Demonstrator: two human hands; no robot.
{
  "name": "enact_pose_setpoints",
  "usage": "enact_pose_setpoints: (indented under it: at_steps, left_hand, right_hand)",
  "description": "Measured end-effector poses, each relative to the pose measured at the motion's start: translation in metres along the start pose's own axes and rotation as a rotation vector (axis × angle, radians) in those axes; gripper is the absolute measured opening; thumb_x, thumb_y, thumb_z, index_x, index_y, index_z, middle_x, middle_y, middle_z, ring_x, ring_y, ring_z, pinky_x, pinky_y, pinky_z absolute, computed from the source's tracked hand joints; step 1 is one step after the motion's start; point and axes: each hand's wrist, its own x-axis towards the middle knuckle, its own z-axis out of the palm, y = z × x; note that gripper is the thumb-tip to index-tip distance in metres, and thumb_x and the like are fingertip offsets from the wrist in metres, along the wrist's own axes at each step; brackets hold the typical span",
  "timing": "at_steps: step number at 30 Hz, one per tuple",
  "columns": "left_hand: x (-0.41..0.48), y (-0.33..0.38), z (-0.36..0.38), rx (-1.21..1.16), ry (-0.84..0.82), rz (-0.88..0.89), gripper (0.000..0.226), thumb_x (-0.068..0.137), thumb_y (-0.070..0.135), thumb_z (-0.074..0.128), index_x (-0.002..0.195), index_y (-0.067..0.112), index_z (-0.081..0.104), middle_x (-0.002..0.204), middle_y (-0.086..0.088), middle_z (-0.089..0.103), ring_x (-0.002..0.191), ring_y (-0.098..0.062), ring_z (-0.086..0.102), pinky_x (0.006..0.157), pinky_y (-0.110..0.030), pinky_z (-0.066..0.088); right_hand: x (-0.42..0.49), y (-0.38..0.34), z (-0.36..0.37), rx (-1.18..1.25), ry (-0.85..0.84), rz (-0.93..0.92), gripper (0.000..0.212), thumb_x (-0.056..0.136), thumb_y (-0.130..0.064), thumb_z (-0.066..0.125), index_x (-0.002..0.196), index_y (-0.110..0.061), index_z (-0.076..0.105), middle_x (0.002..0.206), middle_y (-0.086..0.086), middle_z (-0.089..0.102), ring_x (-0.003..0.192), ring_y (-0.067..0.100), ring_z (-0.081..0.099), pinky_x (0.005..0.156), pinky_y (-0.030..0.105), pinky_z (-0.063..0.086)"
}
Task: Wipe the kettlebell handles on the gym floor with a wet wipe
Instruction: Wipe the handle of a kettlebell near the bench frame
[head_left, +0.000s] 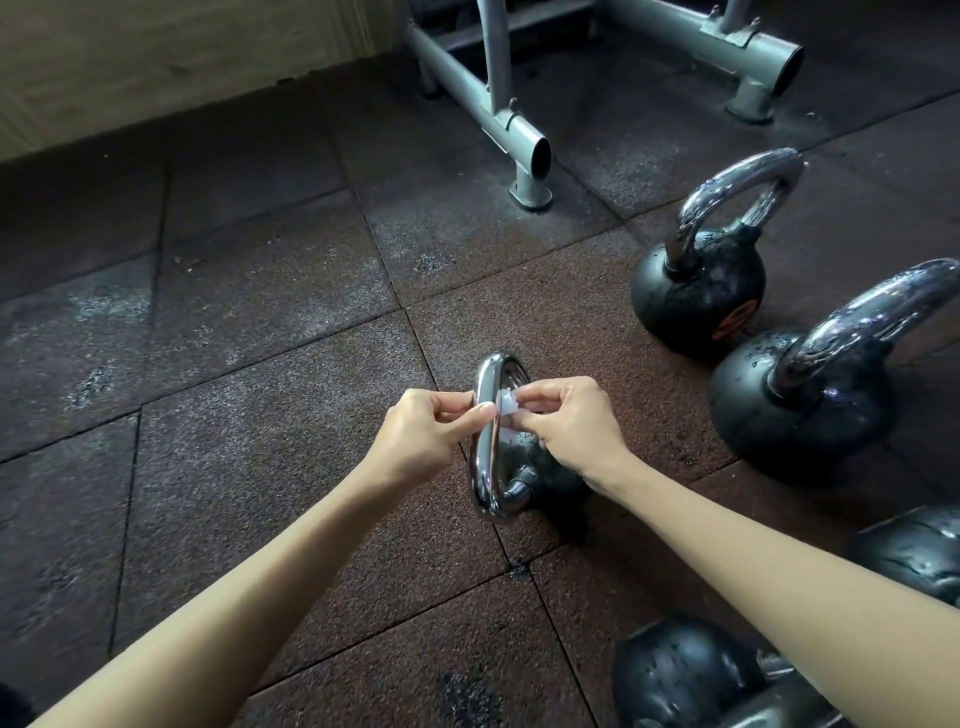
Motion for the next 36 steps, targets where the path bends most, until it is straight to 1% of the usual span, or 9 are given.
enact_pose_setpoints:
  at_steps: [3,9,15,20,23,26,28,31,36]
  left_hand:
    - [0.001,0.001,0.000,0.017,0.010,-0.003,0.019,0.097,0.044,0.068,0.107,0.035,0.082,0.100,0.018,0.079,0.106,0.002,0.071,0.101,-0.028,0.051]
    - [0.004,0.002,0.002,0.054,0.046,-0.022,0.022,0.095,0.049,0.070,0.100,0.032,0.083,0.096,0.021,0.079,0.105,-0.003,0.072,0.106,-0.039,0.051]
    - [0.007,0.009,0.006,0.077,0.035,-0.012,0.019,0.096,0.051,0.068,0.097,0.038,0.082,0.092,0.012,0.081,0.107,-0.024,0.073,0.102,-0.053,0.052]
    - [0.011,0.012,0.007,0.089,0.065,-0.020,0.016,0.094,0.053,0.069,0.096,0.043,0.082,0.102,0.010,0.080,0.105,-0.019,0.074,0.099,-0.050,0.055]
    - [0.011,0.013,0.008,0.087,0.045,-0.014,0.020,0.094,0.052,0.070,0.096,0.037,0.083,0.100,0.013,0.080,0.088,-0.006,0.071,0.091,-0.042,0.057]
    - [0.011,0.015,0.010,0.110,0.030,-0.003,0.023,0.092,0.056,0.070,0.094,0.038,0.083,0.103,0.013,0.080,0.101,-0.011,0.073,0.103,-0.047,0.054]
    - [0.011,0.017,0.012,0.117,0.030,0.003,0.024,0.090,0.061,0.068,0.093,0.042,0.082,0.105,0.008,0.080,0.104,-0.016,0.074,0.104,-0.049,0.053]
    - [0.012,0.020,0.012,0.138,0.023,0.001,0.029,0.088,0.066,0.065,0.093,0.043,0.081,0.109,0.000,0.079,0.088,-0.012,0.069,0.102,-0.051,0.052]
    - [0.011,0.024,0.009,0.151,0.025,-0.038,0.024,0.095,0.052,0.068,0.092,0.034,0.084,0.068,0.021,0.071,0.056,0.003,0.055,0.070,-0.032,0.050]
  right_hand:
    - [0.004,-0.004,0.003,0.060,0.009,0.088,0.023,0.079,-0.019,0.088,0.101,-0.020,0.081,0.089,-0.006,0.080,0.079,0.000,0.075,0.063,0.011,0.053]
    - [-0.023,0.010,-0.010,0.195,-0.384,0.272,0.029,0.082,-0.008,0.084,0.110,-0.006,0.077,0.097,0.012,0.080,0.043,-0.001,0.051,0.043,0.014,0.037]
    - [-0.012,0.015,-0.010,0.220,-0.437,0.235,0.019,0.087,-0.002,0.077,0.105,-0.008,0.080,0.093,0.013,0.080,0.053,0.009,0.045,0.048,0.020,0.033]
    - [-0.016,0.005,-0.027,-0.009,-0.556,0.040,0.013,0.089,-0.004,0.077,0.086,-0.017,0.076,0.059,-0.017,0.066,0.048,-0.005,0.052,0.051,0.008,0.037]
    - [-0.010,0.003,-0.028,-0.269,-0.554,-0.137,0.017,0.085,-0.010,0.078,0.071,-0.019,0.074,0.064,-0.014,0.065,0.058,-0.002,0.055,0.062,0.012,0.042]
    - [-0.003,0.005,-0.027,-0.481,-0.537,-0.273,0.006,0.081,-0.018,0.079,0.081,-0.012,0.080,0.080,-0.008,0.073,0.066,0.002,0.060,0.067,0.016,0.044]
    - [0.000,0.002,-0.031,-0.496,-0.531,-0.275,0.010,0.080,-0.019,0.081,0.090,-0.019,0.083,0.082,-0.019,0.072,0.065,-0.007,0.059,0.065,0.009,0.039]
    - [0.000,0.001,-0.038,-0.443,-0.554,-0.253,0.004,0.080,-0.021,0.081,0.082,-0.020,0.078,0.070,-0.016,0.068,0.062,-0.001,0.055,0.064,0.018,0.042]
    - [-0.004,0.008,-0.036,-0.498,-0.495,-0.303,0.012,0.083,-0.021,0.081,0.083,-0.010,0.075,0.068,-0.009,0.064,0.061,-0.004,0.054,0.061,0.011,0.036]
